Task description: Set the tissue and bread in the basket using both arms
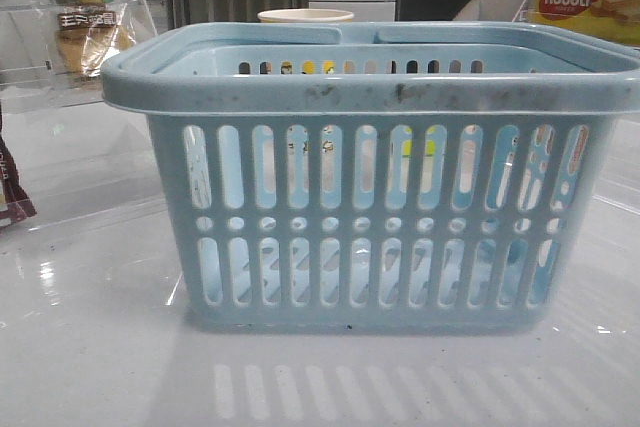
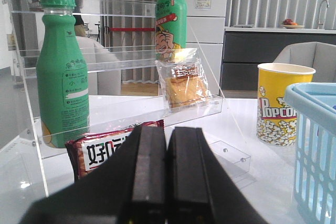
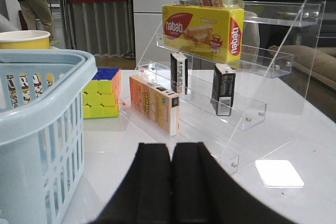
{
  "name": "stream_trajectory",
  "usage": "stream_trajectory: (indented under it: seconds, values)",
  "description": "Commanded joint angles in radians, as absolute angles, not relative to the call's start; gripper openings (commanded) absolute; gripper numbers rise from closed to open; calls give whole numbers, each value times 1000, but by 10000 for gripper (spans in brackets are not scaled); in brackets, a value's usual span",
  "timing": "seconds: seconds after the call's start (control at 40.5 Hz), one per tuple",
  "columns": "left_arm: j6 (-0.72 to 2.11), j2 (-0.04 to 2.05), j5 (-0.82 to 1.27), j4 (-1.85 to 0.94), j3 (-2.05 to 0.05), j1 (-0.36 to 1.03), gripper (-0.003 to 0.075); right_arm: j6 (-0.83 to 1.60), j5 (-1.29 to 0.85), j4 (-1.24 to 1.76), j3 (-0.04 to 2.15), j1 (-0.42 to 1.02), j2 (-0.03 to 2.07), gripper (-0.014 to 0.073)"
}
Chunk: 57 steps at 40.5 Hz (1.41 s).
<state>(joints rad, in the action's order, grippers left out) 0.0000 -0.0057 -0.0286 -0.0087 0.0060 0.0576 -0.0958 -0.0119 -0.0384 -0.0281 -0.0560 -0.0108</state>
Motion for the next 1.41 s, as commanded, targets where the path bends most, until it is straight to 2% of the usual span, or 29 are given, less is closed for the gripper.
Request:
stream_trajectory:
  seconds: [0.0,0.938,1.185,1.383]
  values:
    - [0,-22,-114,-11,13,64,93,-94,80,-50,-23,-60,-30,56]
    - [0,-22,-154,-11,-10,64,93,-94,120,-50,-13,-60,-30,56]
    - [0,-9,-126,-11,-223,64,93,-94,20,-50,195,-60,-28,56]
    - [0,99,38,-11,-444,64,93,-94,-152,-50,419,-60,42,56]
